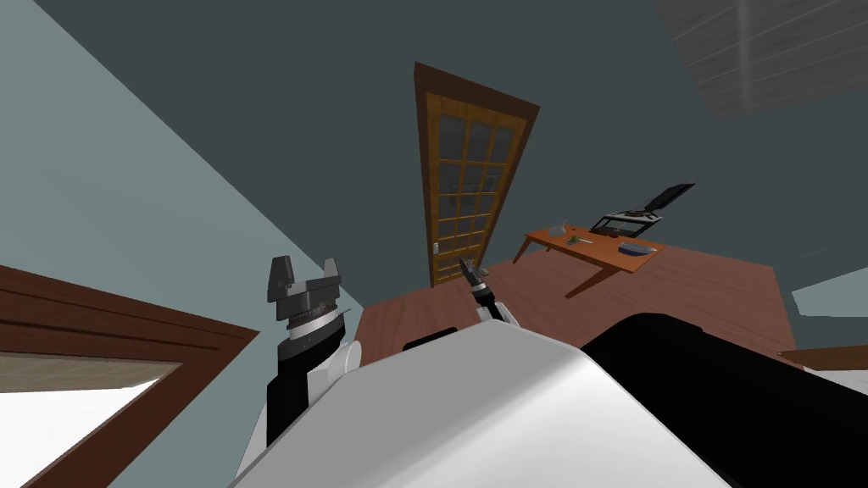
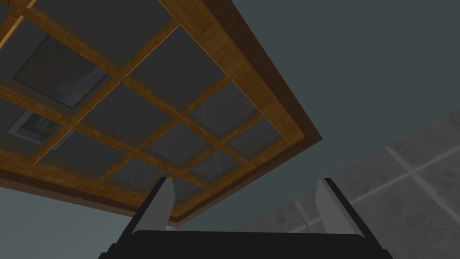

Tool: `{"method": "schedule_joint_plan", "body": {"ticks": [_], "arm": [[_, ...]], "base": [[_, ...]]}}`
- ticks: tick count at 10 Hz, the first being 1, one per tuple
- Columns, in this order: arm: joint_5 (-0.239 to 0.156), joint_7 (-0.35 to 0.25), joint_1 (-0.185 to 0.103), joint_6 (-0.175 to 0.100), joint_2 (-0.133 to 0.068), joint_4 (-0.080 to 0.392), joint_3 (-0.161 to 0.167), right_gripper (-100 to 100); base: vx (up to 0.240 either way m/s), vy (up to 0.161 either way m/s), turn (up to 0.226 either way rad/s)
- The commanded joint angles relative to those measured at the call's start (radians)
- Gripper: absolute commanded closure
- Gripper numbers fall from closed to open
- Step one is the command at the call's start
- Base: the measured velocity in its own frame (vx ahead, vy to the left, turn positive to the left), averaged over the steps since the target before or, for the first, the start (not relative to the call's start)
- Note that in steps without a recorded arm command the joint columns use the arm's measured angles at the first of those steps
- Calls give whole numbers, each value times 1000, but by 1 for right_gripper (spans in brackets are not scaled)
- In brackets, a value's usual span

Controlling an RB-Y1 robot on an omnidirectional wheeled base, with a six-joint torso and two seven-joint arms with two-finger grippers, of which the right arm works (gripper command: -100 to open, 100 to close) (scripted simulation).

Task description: Pull the door open

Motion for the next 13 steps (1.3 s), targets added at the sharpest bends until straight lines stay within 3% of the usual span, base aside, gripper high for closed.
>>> {"method": "schedule_joint_plan", "body": {"ticks": [1,8,9,13], "arm": [[7,30,-6,-11,-2,37,-7,-100],[38,154,-46,-53,-10,202,-38,-100],[38,154,-46,-53,-10,202,-38,-100],[55,223,-69,-77,-12,294,-55,-100]], "base": [[100,28,7],[103,21,7],[59,15,1],[78,18,6]]}}
